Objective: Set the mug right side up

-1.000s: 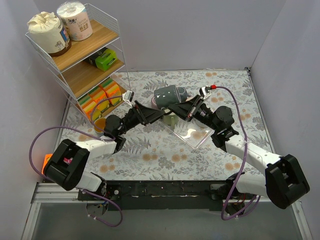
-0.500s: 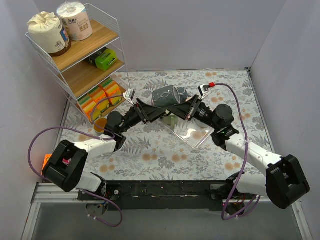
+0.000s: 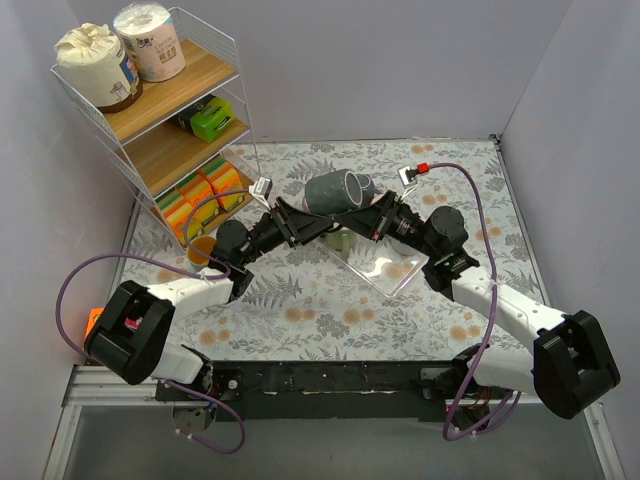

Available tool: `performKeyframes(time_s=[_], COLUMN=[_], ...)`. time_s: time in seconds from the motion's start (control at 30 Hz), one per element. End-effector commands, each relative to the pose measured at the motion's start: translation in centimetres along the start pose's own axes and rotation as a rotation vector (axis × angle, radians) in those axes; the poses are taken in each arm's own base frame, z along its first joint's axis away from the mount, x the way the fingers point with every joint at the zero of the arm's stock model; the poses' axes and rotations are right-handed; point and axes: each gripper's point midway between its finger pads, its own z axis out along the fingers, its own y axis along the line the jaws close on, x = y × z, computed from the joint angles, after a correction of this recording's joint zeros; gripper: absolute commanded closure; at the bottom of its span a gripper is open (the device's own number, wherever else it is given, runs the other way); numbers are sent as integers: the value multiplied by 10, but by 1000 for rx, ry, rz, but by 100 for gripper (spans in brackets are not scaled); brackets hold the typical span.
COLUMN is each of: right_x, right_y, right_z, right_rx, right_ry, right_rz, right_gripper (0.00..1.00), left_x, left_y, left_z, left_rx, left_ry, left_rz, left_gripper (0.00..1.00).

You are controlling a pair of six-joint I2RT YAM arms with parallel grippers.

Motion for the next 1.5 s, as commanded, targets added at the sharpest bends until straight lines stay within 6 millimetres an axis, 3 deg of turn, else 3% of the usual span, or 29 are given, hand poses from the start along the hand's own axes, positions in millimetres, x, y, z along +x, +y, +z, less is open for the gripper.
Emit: performKeyframes(time_s=[0.0,0.43,0.67,0.8,0.97,1.0,1.07,1.23,1.47], right_x=[13,30,35,36,38,38,36,30,35], right_y=[28,18,7,6,0,-1,-2,-4,-8], right_z=[-2,2,2,2,2,2,0,1,4], right_rx=[-123,-104,-78,-73,-33,-26,-7,36,61], right_ry=[50,80,81,83,98,94,84,65,92], right_rz=[-101,-141,-105,-83,-55,-55,-53,-20,59], right_gripper=[99,99,99,99,99,97,78,52,43], left_x=[-24,-30,-35,-33,-32,-32,-31,-35,-44], left_y=[-75,-94,-104,-103,-106,-106,-100,-99,-101], left_z=[5,7,8,9,8,8,10,5,6], left_rx=[153,257,313,314,291,280,235,186,94], left_ry=[-21,-42,-47,-35,-52,-57,-68,-118,-165], left_rz=[-498,-566,-578,-569,-510,-496,-466,-430,-319], left_gripper=[58,64,81,100,100,100,100,100,100])
